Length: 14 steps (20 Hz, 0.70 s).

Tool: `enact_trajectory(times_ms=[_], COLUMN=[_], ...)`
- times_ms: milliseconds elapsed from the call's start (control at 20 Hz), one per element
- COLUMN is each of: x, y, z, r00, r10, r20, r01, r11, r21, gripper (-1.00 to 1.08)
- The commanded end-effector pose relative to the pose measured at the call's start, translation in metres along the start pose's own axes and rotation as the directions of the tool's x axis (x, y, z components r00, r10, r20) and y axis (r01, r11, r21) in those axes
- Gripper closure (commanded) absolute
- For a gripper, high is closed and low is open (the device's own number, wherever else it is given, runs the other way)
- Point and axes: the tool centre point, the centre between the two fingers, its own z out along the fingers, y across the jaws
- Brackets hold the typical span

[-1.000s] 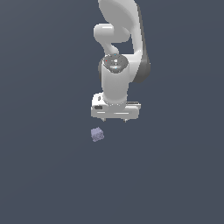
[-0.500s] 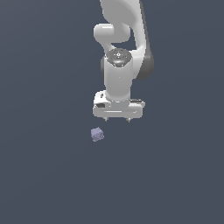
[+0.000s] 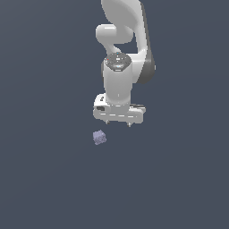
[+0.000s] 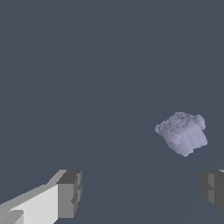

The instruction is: Pick up the object and move it to a goal position.

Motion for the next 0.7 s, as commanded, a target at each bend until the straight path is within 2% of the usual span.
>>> enact_trajectory(times_ms=[0, 200, 350, 650], x=[0.001, 0.002, 0.003, 0.005], y=[0.004, 0.014, 0.022, 0.043], z=[0.004, 0.012, 0.019, 0.035], r00=[0.999, 0.990, 0.973, 0.907], r10=[0.045, 0.141, 0.230, 0.422], r20=[0.001, 0.004, 0.006, 0.007], r01=[-0.045, -0.141, -0.230, -0.422], r11=[0.999, 0.990, 0.973, 0.907], r21=[0.000, 0.000, -0.002, -0.007], gripper=[-0.92, -0.92, -0.92, -0.92])
